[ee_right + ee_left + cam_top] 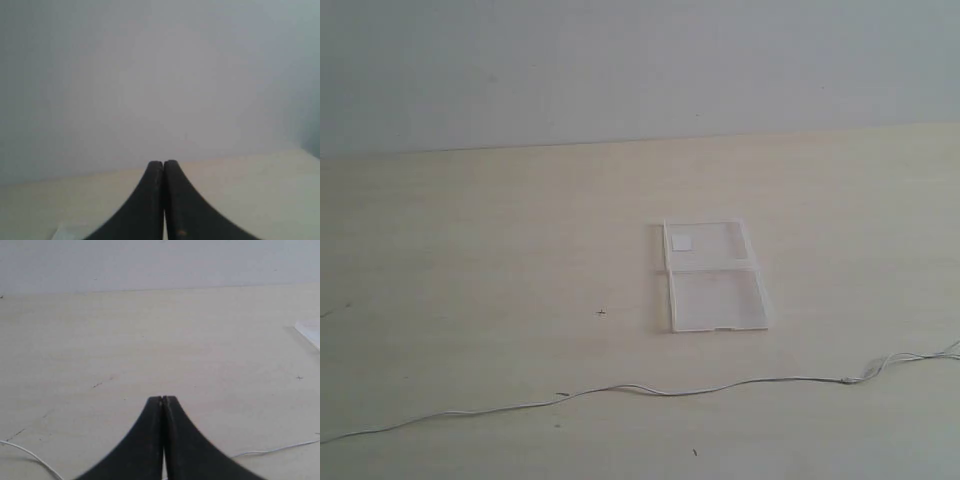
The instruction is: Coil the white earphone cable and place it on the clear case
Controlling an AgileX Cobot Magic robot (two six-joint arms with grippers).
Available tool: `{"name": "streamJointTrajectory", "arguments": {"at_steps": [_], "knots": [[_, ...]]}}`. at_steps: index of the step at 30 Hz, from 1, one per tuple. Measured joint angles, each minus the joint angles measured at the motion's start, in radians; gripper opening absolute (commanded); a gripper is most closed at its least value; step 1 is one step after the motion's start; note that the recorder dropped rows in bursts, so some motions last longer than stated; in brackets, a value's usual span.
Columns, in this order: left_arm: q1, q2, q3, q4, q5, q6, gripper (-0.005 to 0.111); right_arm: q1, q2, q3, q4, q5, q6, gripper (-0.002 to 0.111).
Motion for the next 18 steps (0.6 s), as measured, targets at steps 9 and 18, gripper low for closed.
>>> {"name": "streamJointTrajectory", "arguments": {"at_steps": [9, 18], "knots": [[0.000, 0.000, 0.000, 0.000, 0.000, 0.000, 0.000, 0.000, -0.001, -0.002, 0.002, -0.240, 0.062, 0.000], [0.000, 0.000, 0.000, 0.000, 0.000, 0.000, 0.000, 0.000, 0.319, -0.585, 0.000, 0.092, -0.006, 0.000]]}}
